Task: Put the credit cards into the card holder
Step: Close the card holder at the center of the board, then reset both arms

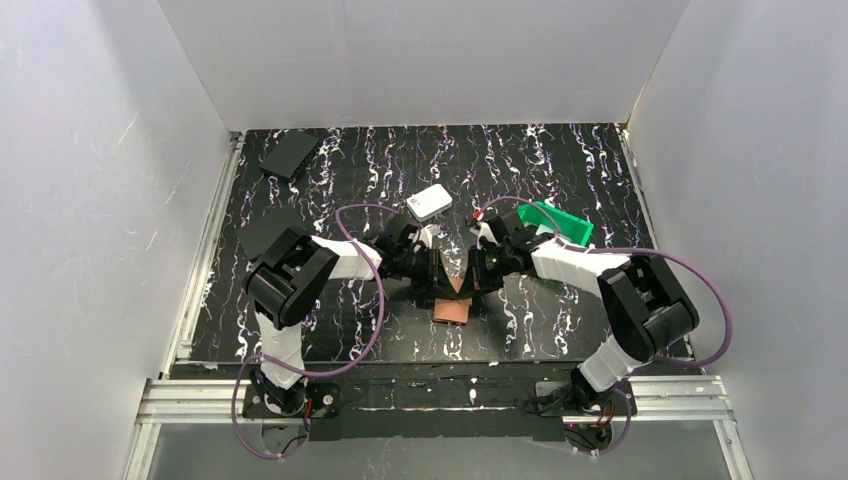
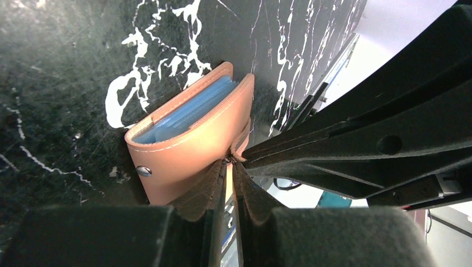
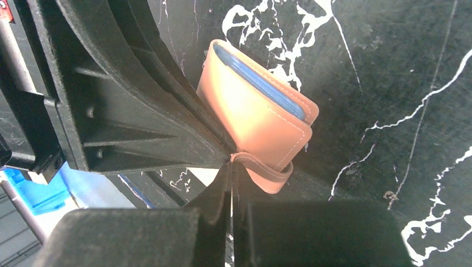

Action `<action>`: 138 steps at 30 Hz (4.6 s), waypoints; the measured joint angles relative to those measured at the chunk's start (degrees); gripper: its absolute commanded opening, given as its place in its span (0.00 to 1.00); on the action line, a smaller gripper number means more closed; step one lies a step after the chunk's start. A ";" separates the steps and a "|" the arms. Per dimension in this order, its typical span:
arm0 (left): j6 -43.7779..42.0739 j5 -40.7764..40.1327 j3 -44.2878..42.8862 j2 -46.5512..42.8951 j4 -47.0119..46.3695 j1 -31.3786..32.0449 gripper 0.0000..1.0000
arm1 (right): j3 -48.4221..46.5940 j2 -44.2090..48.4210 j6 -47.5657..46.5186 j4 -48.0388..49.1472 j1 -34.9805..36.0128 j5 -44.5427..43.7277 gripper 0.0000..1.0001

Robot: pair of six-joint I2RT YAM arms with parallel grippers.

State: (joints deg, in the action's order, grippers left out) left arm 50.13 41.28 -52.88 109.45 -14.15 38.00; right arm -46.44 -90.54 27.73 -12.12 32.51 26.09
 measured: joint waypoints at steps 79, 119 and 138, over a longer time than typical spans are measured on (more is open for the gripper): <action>0.11 -0.68 10.60 -9.81 -0.79 -7.56 0.29 | -15.78 -8.22 7.89 -12.59 17.20 -23.30 0.48; -26.95 -32.89 -19.67 -69.55 31.12 -6.36 0.98 | -31.01 45.70 -15.41 -21.31 4.98 -52.57 0.98; -38.80 -49.83 -23.78 -82.34 34.07 -6.36 0.98 | -37.44 49.57 -16.33 -22.99 4.98 -65.70 0.98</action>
State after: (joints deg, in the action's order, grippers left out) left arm 11.33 -8.56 -76.66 27.11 19.92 31.64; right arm -83.88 -40.97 11.40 -35.11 37.50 -39.62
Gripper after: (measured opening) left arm 0.982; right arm 0.983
